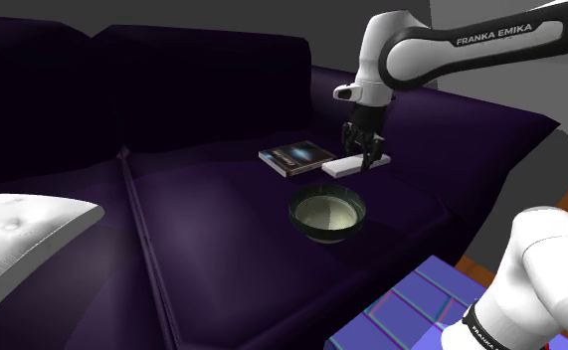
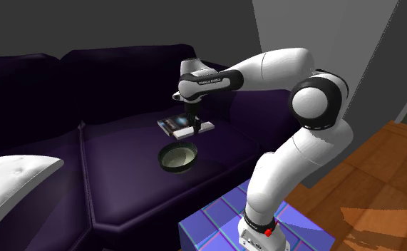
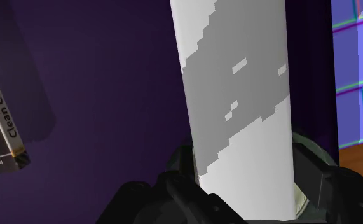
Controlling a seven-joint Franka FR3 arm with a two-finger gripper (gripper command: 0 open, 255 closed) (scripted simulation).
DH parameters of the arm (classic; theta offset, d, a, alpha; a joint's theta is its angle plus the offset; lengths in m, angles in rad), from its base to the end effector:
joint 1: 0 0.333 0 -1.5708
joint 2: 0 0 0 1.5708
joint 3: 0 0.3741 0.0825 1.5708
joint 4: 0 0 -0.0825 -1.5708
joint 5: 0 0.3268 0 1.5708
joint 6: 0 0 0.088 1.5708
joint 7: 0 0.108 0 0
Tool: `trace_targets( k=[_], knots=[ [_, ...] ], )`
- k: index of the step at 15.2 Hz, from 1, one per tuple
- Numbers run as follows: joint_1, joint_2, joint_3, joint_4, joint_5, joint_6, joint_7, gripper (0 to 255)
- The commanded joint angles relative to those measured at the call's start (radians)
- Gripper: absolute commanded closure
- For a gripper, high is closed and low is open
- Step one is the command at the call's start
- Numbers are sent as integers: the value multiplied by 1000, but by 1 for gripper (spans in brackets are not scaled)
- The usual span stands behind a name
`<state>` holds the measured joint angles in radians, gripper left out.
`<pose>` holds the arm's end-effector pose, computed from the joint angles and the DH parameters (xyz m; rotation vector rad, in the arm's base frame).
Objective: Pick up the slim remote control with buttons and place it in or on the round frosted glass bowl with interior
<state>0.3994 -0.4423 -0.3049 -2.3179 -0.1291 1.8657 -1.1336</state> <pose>0.3448 0.0014 0.5694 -2.4901 -1.8867 0.0301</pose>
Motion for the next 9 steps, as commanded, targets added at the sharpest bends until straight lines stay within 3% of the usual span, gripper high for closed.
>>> trace_targets(
  k=[1, 7, 9],
  knots=[
    [21, 4, 36, -2, 18, 4, 49, 255],
    [86, 43, 138, 21, 72, 13, 189, 255],
    [86, 48, 137, -2, 72, 40, 188, 255]
  ],
)
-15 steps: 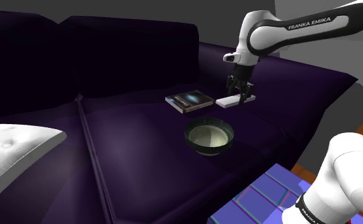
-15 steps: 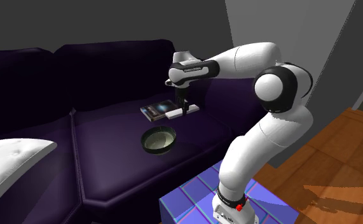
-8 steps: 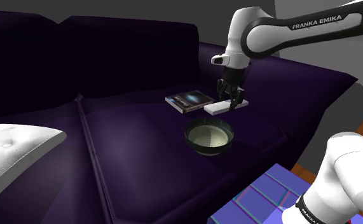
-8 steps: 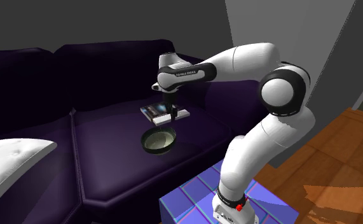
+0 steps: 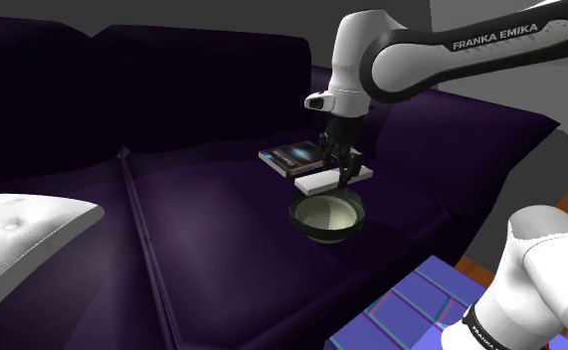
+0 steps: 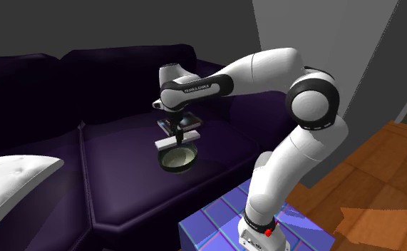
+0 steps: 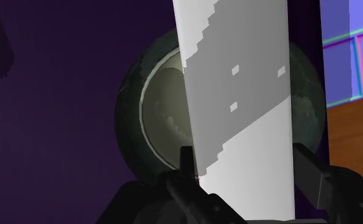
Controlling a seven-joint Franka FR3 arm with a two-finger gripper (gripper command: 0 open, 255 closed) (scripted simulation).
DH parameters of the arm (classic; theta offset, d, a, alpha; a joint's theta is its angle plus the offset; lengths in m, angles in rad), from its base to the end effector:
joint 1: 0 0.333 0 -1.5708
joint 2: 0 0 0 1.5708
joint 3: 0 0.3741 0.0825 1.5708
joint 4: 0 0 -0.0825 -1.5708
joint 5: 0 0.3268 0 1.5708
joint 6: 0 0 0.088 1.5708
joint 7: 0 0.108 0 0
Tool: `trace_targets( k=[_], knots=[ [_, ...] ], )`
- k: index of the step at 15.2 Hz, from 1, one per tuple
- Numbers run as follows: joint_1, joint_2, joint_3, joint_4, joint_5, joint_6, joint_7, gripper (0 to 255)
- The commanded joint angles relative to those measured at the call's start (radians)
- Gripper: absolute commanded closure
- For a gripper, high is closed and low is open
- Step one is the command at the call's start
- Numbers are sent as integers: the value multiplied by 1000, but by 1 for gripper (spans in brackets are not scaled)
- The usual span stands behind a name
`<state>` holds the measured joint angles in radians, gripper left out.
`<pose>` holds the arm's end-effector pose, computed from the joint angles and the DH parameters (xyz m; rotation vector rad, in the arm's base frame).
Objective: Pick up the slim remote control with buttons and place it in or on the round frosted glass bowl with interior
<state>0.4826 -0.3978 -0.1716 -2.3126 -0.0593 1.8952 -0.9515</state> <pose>0.3416 0.0939 0.5651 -2.4909 -1.8859 0.0310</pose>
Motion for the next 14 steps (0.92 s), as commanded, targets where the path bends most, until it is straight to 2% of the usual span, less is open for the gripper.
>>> trace_targets(
  k=[1, 11, 14],
  knots=[
    [2, 6, 3, -18, 2, 25, 6, 255],
    [2, 46, -6, -120, 2, 167, 2, 255],
    [2, 49, -6, -124, 2, 173, 2, 255]
  ],
)
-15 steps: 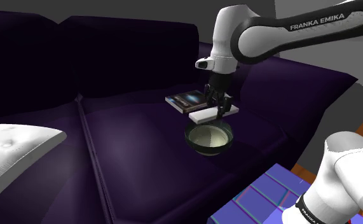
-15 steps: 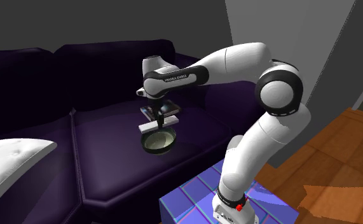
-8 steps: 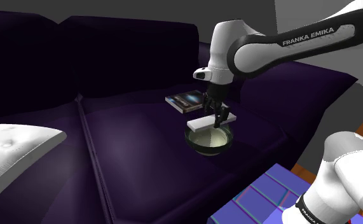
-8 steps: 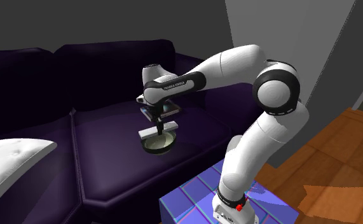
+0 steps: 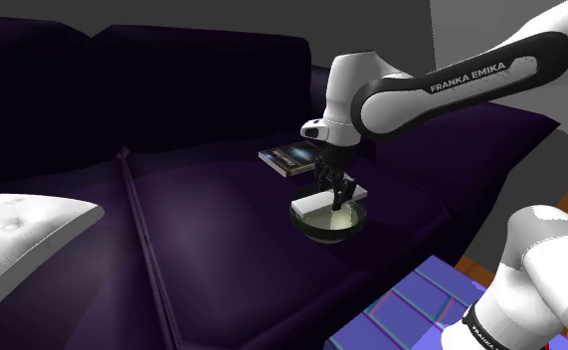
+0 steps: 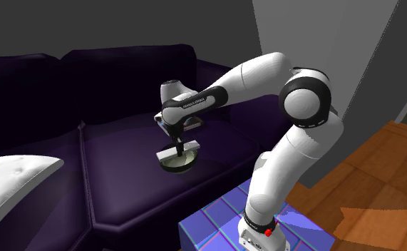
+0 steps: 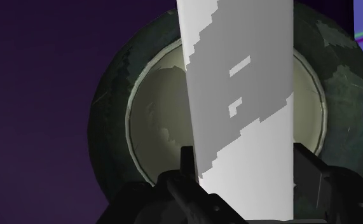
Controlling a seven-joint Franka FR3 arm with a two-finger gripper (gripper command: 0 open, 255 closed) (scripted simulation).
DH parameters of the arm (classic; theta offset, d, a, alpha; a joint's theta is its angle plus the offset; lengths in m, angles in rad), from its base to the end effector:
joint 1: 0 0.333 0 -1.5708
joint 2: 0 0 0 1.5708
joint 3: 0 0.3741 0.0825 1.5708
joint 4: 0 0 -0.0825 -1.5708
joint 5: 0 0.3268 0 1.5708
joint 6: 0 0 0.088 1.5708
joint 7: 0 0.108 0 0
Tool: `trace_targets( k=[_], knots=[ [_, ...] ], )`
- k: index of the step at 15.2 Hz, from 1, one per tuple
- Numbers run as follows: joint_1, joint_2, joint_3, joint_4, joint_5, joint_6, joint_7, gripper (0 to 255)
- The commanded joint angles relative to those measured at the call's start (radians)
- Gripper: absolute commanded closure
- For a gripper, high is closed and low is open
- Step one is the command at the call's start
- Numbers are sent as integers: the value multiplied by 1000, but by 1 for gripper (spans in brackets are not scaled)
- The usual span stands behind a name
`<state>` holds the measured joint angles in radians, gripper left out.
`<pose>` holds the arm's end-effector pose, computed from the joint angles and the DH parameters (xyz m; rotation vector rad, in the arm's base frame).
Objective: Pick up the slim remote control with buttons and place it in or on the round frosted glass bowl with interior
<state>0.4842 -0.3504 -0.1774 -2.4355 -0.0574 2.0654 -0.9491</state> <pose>0.3473 0.0994 0.5118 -2.4917 -1.8845 0.0304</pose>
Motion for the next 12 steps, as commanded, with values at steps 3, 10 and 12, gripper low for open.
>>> trace_targets(
  k=[3, 10, 12],
  knots=[
    [0, 1, 0, -2, 0, 3, 0, 255],
    [0, 1, 0, -2, 0, 3, 0, 0],
    [0, -11, 2, 23, 0, -33, 1, 0]
  ],
)
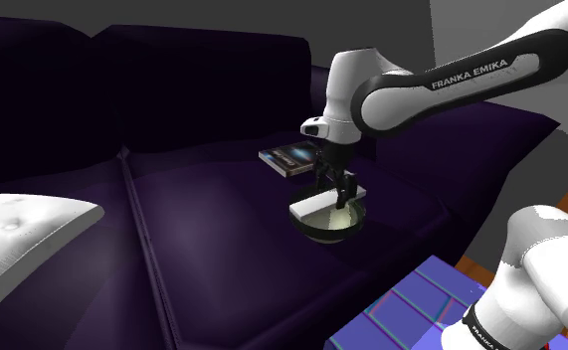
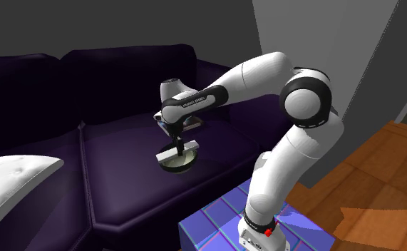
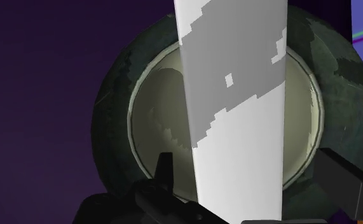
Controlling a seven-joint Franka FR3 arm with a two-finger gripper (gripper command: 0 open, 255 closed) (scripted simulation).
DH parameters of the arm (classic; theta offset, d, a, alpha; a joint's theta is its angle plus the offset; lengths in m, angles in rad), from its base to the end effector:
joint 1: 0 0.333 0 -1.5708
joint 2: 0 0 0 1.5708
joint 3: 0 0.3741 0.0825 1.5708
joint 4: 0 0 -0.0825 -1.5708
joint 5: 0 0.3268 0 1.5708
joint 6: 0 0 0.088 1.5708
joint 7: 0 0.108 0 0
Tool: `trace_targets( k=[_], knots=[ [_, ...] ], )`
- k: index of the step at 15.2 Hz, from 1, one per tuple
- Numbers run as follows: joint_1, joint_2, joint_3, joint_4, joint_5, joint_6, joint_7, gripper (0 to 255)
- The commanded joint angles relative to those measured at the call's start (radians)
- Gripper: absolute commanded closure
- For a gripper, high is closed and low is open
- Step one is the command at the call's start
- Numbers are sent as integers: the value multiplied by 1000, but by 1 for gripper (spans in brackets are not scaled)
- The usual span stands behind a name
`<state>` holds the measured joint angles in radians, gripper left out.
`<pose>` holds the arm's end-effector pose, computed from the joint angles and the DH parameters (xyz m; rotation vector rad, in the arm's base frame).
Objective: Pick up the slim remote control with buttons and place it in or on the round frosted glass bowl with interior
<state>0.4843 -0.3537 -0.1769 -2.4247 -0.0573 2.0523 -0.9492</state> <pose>0.3475 0.0993 0.5163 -2.4918 -1.8848 0.0290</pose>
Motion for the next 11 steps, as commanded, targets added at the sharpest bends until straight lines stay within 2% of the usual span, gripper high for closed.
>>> trace_targets(
  k=[1, 3, 11],
  knots=[
    [0, -17, 3, 38, 0, -56, 1, 0],
    [1, -32, 6, 87, 0, -118, 2, 0],
    [1, -32, 6, 87, 0, -118, 2, 0]
  ],
)
